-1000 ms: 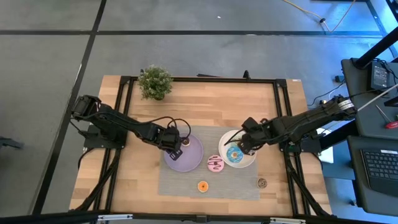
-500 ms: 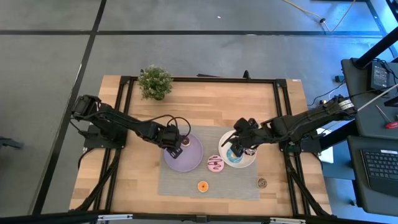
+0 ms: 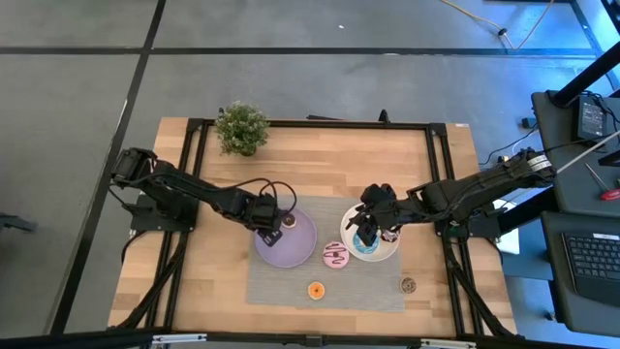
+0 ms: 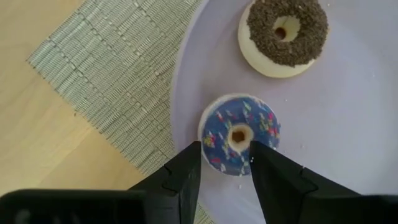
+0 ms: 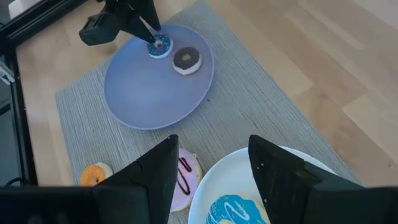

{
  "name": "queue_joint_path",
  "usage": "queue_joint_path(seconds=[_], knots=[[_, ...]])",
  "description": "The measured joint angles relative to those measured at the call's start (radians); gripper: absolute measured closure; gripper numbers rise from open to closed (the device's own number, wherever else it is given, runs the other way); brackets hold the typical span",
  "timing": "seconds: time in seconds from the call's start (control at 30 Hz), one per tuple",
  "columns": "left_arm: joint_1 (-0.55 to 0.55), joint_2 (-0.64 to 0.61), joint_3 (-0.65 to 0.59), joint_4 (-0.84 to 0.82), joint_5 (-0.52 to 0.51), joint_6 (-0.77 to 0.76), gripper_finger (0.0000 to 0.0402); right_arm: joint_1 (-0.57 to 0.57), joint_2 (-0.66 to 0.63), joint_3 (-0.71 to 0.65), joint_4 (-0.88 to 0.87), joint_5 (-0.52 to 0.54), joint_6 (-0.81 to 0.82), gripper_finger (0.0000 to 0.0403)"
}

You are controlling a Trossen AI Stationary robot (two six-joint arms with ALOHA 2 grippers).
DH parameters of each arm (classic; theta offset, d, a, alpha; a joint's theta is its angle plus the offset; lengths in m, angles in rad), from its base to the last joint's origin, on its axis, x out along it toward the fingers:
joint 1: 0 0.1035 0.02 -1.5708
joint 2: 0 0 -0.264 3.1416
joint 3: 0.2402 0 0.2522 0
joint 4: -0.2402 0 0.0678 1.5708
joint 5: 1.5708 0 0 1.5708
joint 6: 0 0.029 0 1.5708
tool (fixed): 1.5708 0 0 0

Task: Pick & Place donuts
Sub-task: Put the small orange donut on the purple plate

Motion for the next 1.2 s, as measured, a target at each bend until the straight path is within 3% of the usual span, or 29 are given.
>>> queue_joint_path(seconds=[0.37,0.73,0.97,1.1,1.2], knots=[[0.003,-0.011,0.000,-0.003,-0.018,0.009,0.0270,0.000,0.000,0.000,-0.004,0.000,0.000,0.0206],[0.025,-0.182,0.001,-0.003,-0.125,0.076,0.0274,0.000,0.000,0.000,-0.026,0.000,0.002,0.0206],[-0.105,-0.229,0.001,0.394,-0.124,0.249,0.0270,-0.001,0.000,0.000,-0.079,0.021,-0.051,0.0206],[-0.216,-0.177,0.002,0.621,-0.122,0.366,0.0270,0.000,0.000,0.000,-0.109,0.045,-0.089,0.0206],[-0.291,-0.093,0.045,0.663,-0.162,0.383,0.0270,0.000,0.000,0.000,-0.125,0.044,-0.116,0.0206]])
